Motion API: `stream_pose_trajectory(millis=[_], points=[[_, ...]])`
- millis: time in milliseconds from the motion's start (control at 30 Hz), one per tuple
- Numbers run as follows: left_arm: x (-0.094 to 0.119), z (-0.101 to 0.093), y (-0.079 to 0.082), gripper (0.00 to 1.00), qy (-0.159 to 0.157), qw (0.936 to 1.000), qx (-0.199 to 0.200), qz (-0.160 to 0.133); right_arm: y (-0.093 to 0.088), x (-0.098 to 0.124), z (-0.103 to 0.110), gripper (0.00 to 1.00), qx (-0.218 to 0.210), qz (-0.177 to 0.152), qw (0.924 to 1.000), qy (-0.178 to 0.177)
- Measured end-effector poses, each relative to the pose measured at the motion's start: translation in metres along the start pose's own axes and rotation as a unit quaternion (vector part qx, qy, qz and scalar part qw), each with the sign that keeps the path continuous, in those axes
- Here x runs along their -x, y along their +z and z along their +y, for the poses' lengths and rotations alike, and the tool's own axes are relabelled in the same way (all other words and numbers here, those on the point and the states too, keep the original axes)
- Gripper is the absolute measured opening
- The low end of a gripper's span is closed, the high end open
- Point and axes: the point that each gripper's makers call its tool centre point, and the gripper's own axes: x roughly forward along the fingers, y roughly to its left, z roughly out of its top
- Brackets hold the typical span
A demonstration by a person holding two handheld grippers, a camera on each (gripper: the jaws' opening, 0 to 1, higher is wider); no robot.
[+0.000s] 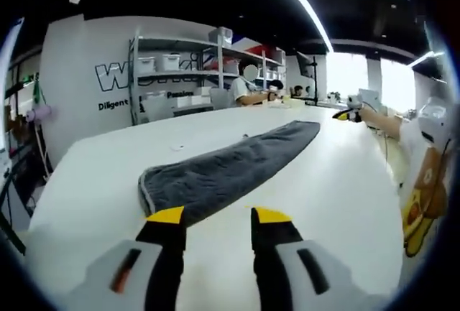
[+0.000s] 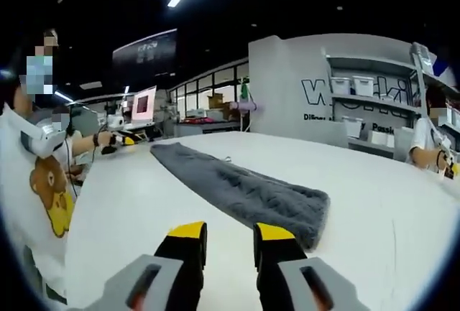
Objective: Fold the towel on the table until its edges align and the towel forms a compact rectangular stack.
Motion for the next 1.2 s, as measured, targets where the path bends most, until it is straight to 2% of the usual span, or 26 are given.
stream_pose_trajectory(millis=[133,333,500,533,567,767,900,1200], points=[[0.007,-0.019,-0.002,0.48,-0.014,0.9999,-0.008,-0.003,0.004,-0.003,0.027,0.31,0.014,-0.002,0.9994,0.031],[0.021,-0.046,-0.007,0.59,-0.036,0.9991,-0.024,0.006,0.004,-0.007,0.054,0.39,0.022,0.009,0.9987,0.046],[0.033,-0.064,-0.008,0.69,-0.045,0.9986,-0.028,0.009,0.007,-0.009,0.073,0.49,0.031,0.006,0.9989,0.035],[0.035,-0.067,-0.008,0.71,-0.045,0.9986,-0.027,0.009,0.007,-0.009,0.072,0.53,0.032,0.008,0.9991,0.026],[0.037,-0.069,-0.009,0.74,-0.044,0.9987,-0.026,0.008,0.003,-0.010,0.069,0.55,0.027,0.025,0.9993,0.002],[0.047,-0.075,-0.011,0.88,-0.029,0.9991,-0.027,0.018,0.008,-0.012,0.088,0.65,0.027,0.031,0.9991,-0.007],[0.050,-0.075,-0.012,0.90,-0.027,0.9992,-0.020,0.020,0.010,-0.010,0.093,0.71,0.025,0.028,0.9991,-0.017],[0.056,-0.077,-0.020,0.96,-0.029,0.9992,-0.007,0.026,-0.004,0.004,0.106,0.87,0.009,0.049,0.9982,-0.032]])
